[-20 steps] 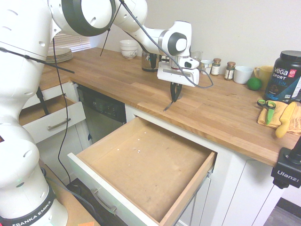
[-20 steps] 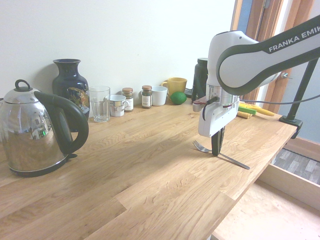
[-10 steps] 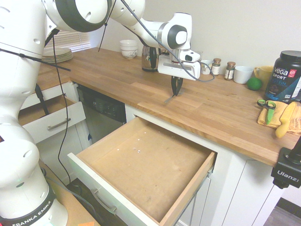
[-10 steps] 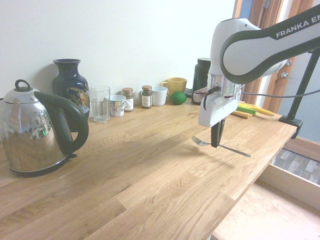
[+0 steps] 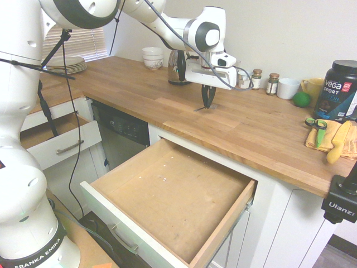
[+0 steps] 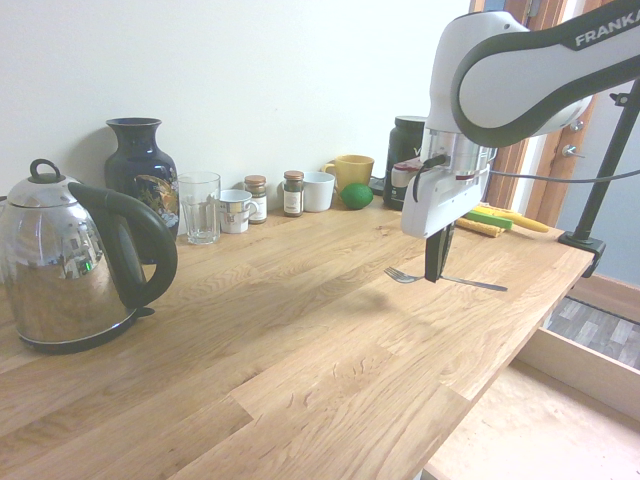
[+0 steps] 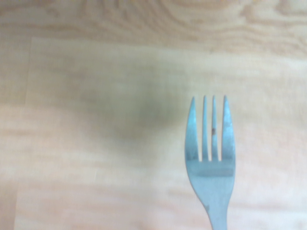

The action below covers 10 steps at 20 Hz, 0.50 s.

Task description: Put fork in the drawer

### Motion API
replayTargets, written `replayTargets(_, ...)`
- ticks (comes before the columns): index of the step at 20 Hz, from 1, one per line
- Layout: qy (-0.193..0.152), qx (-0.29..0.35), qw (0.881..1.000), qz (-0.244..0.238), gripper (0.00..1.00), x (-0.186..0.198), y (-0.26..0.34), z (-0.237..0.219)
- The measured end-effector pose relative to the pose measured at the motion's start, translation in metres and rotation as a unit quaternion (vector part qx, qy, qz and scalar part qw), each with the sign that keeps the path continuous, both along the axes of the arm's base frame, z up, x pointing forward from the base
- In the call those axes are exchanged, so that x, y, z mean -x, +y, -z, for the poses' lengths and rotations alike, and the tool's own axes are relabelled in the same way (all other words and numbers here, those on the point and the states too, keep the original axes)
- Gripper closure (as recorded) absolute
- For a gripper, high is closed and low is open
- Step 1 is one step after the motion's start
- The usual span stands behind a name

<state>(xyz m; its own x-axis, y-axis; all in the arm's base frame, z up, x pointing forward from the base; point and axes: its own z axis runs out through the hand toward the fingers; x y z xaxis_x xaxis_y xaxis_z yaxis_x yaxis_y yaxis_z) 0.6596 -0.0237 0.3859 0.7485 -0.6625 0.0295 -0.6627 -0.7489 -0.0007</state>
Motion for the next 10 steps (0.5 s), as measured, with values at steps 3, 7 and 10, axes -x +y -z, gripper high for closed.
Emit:
replayTargets(3, -0.003, -0.003, 1.000, 0.005, 1.00, 0.029, 0.000, 0.004)
replayTargets(7, -0.006, -0.006, 1.000, 0.010, 1.00, 0.073, 0.002, 0.016)
replayTargets(10, -0.008, -0.009, 1.000, 0.012, 1.00, 0.108, 0.005, 0.027)
